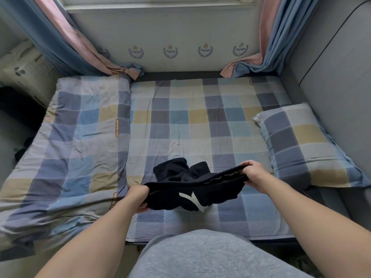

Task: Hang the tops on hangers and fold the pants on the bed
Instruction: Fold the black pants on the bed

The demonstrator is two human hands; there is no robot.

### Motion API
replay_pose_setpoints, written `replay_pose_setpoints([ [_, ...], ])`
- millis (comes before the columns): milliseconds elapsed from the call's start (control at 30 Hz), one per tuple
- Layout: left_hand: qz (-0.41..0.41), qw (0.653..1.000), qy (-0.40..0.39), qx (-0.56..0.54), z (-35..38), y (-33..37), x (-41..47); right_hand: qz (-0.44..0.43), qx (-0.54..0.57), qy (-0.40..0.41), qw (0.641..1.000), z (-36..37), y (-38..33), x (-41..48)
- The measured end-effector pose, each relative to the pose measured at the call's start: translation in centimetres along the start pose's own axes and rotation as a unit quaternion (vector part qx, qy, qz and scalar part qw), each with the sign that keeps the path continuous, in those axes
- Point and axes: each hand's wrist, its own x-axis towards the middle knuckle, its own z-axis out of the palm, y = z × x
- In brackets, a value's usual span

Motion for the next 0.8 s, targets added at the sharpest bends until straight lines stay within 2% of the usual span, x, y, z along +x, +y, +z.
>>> replay_pose_setpoints([
  [100, 0.055, 0.99, -0.033, 0.123, -0.4, -1.4, 0.3, -0.063, -0.129, 0.006, 0.99, -0.1, 0.3, 0.2],
  [233, 0.155, 0.954, -0.005, 0.256, -0.4, -2.3, 0.2, -0.111, -0.246, 0.067, 0.961, 0.2, 0.3, 0.4],
  [300, 0.164, 0.95, -0.007, 0.264, -0.3, -2.1, -0.2, -0.129, -0.261, 0.115, 0.95, 0.4, 0.1, 0.3],
  [367, 0.161, 0.954, -0.012, 0.251, -0.1, -1.5, -0.5, -0.114, -0.198, 0.133, 0.964, 0.8, 0.1, 0.3],
  [467, 0.111, 0.981, -0.004, 0.161, 0.4, -0.6, -0.7, -0.033, -0.029, 0.099, 0.994, 1.3, 0.1, 0.0],
  [533, 0.049, 0.999, -0.005, 0.024, 0.6, -0.3, -0.5, -0.018, -0.012, 0.083, 0.996, 1.2, 0.2, 0.1],
  [633, -0.011, 0.987, -0.067, -0.145, 0.0, 0.1, -0.1, -0.076, -0.113, 0.081, 0.987, 0.4, 0.5, 0.3],
  [733, -0.083, 0.953, -0.141, -0.254, -1.1, 0.3, 0.1, -0.148, -0.314, 0.089, 0.933, -0.7, 0.4, 0.1],
  [800, -0.122, 0.936, -0.178, -0.278, -1.5, 0.2, -0.3, -0.162, -0.378, 0.106, 0.905, -1.1, 0.0, -0.2],
])
